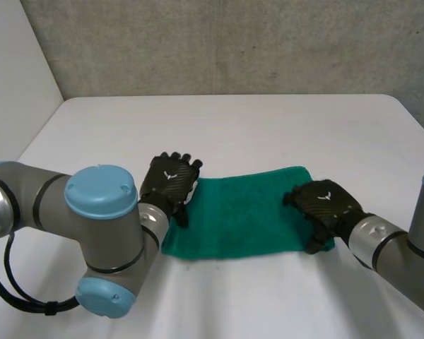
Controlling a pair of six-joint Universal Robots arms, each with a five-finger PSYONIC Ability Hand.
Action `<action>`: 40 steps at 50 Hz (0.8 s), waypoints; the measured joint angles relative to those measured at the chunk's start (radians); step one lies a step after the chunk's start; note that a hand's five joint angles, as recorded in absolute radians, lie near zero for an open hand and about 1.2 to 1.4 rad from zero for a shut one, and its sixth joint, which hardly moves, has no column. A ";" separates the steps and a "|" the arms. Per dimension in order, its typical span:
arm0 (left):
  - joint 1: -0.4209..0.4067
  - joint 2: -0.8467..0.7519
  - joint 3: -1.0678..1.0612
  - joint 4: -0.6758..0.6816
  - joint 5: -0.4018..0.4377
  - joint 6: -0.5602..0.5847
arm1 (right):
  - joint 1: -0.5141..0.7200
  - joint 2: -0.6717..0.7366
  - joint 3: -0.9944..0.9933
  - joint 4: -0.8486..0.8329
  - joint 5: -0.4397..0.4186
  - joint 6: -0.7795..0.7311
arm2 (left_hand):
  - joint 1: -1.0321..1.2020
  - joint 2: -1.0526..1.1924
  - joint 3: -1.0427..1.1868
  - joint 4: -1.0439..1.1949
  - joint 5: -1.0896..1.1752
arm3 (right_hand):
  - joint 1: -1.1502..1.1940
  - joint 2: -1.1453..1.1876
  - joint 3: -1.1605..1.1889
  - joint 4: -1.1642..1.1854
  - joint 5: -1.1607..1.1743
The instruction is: Fold the towel.
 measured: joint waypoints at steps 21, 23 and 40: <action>0.009 0.083 -0.059 -0.070 -0.043 -0.012 | -0.046 0.023 -0.082 -0.030 0.050 -0.054 | 0.000 0.000 0.000 0.000 0.000 | 0.737 0.920 0.935 0.942 0.890; 0.010 0.093 -0.064 -0.069 -0.043 -0.012 | -0.032 0.019 -0.098 -0.030 0.056 -0.054 | 0.000 0.000 0.000 0.000 0.000 | 0.738 0.921 0.935 0.942 0.890; 0.070 0.217 -0.124 -0.064 -0.090 -0.024 | 0.541 0.206 -0.375 -0.010 -0.001 -0.074 | 0.000 0.000 0.000 0.000 0.000 | 0.752 0.917 0.930 0.937 0.903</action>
